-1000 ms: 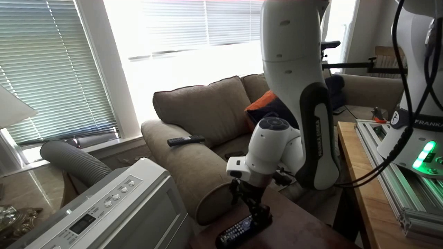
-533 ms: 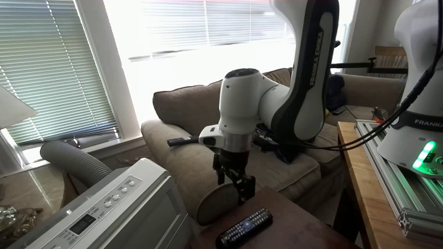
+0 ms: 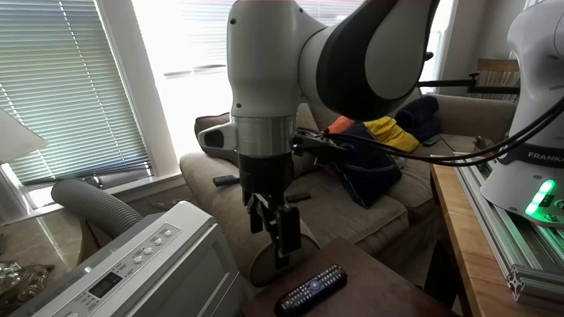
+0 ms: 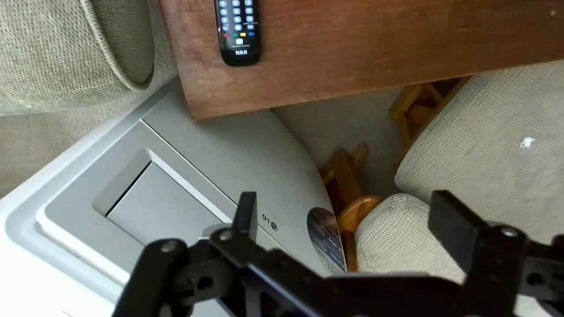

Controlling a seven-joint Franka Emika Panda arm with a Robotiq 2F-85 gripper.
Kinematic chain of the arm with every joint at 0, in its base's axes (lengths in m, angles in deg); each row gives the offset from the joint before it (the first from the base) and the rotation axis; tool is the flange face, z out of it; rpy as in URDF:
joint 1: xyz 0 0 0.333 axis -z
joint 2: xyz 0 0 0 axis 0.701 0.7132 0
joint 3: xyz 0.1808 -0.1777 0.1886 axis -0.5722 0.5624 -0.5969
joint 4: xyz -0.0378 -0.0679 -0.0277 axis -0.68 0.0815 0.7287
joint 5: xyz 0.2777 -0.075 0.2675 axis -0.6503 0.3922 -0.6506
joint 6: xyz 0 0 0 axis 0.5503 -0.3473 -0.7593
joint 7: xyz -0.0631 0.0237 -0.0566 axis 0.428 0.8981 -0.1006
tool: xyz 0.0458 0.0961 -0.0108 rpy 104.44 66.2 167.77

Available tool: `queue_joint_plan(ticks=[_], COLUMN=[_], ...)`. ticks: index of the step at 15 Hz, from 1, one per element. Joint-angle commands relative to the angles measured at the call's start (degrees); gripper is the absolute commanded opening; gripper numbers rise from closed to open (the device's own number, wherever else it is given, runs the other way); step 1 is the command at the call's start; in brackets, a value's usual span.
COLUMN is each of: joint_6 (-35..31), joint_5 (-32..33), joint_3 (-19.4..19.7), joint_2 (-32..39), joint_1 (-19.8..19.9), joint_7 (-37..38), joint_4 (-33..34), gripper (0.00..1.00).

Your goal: Remove the black remote from the table, put it on the armrest of the sofa, remove the bigger remote from the armrest and put it on the table

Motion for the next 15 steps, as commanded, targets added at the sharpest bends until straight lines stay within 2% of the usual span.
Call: queue_joint_plan(ticks=[1,3,5,6,8,11,15], joint_6=[0.4,0.5,-0.6,-3.9,-6.4,-11.4,-15.8], joint_5=[0.2,0.2,0.1,1.3,0.4,0.4,-0.7], joint_3=[-0.6,-0.5,1.5,3.3,4.5,9.1,17.4], joint_2=[0.1,0.3,2.4,4.7,7.5,12.4,18.8], joint_1=[0.5,0.8,-1.1,-3.3,-5.1,-10.5,-20.1], joint_7=[0.5,0.6,7.0,12.1,17.2,25.7,35.2], joint_4=[0.3,0.3,1.5,3.4,6.9,13.3,23.4], gripper=[1.00,1.00,1.00,1.00,1.00,1.00,1.00])
